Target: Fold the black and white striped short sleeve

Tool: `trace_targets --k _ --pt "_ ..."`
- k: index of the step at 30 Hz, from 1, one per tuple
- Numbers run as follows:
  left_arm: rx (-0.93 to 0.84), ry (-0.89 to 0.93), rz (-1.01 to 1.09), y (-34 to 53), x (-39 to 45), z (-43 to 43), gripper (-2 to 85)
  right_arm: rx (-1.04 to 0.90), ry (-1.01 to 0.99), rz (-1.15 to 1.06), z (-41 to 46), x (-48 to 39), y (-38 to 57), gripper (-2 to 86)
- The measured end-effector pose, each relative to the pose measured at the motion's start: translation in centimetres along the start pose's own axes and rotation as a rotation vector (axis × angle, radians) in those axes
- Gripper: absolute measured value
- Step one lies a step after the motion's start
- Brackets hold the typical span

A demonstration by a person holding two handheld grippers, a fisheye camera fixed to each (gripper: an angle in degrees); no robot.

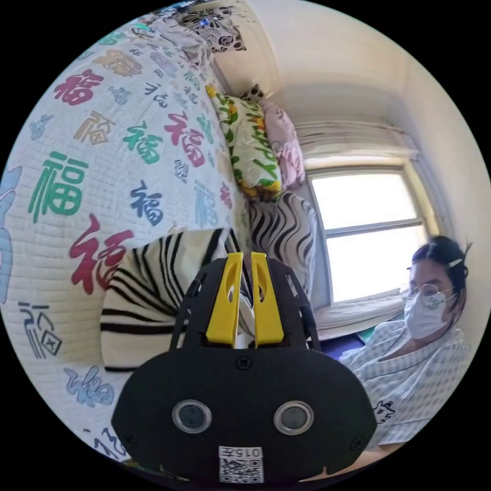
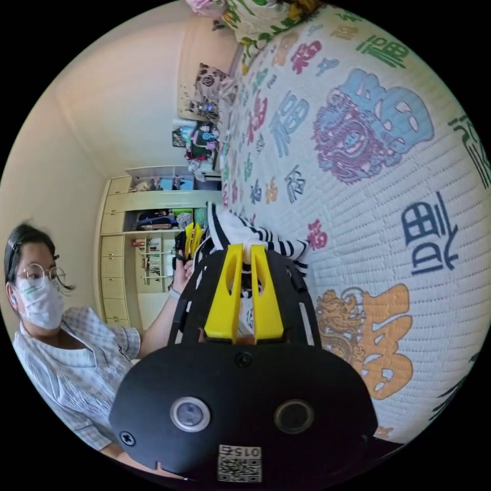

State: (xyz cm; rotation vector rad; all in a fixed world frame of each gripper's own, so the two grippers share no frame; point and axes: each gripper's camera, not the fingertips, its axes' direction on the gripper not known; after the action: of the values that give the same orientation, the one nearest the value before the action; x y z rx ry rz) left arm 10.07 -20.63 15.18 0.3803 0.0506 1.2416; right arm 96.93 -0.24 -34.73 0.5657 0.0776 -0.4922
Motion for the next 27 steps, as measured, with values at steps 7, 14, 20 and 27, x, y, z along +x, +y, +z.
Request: trace_targets --k 7,14,20,27 --pt "-0.174 -0.305 -0.168 7.7 -4.6 4.1 13.5 -0.095 -0.028 0.077 -0.4 3.0 1.7 7.4" --pt "-0.296 -0.378 -0.114 8.4 -5.5 9.5 4.8 -0.197 -0.082 0.065 3.0 2.1 0.6 2.9" --pt "-0.359 -0.243 -0.012 9.6 -4.1 6.6 0.8 -0.181 -0.09 -0.044 1.9 -2.4 -0.2 0.4" --pt "-0.334 -0.535 0.068 10.7 -2.0 -1.2 0.4 -0.114 -0.09 -0.082 -2.7 -4.6 -0.9 -0.1"
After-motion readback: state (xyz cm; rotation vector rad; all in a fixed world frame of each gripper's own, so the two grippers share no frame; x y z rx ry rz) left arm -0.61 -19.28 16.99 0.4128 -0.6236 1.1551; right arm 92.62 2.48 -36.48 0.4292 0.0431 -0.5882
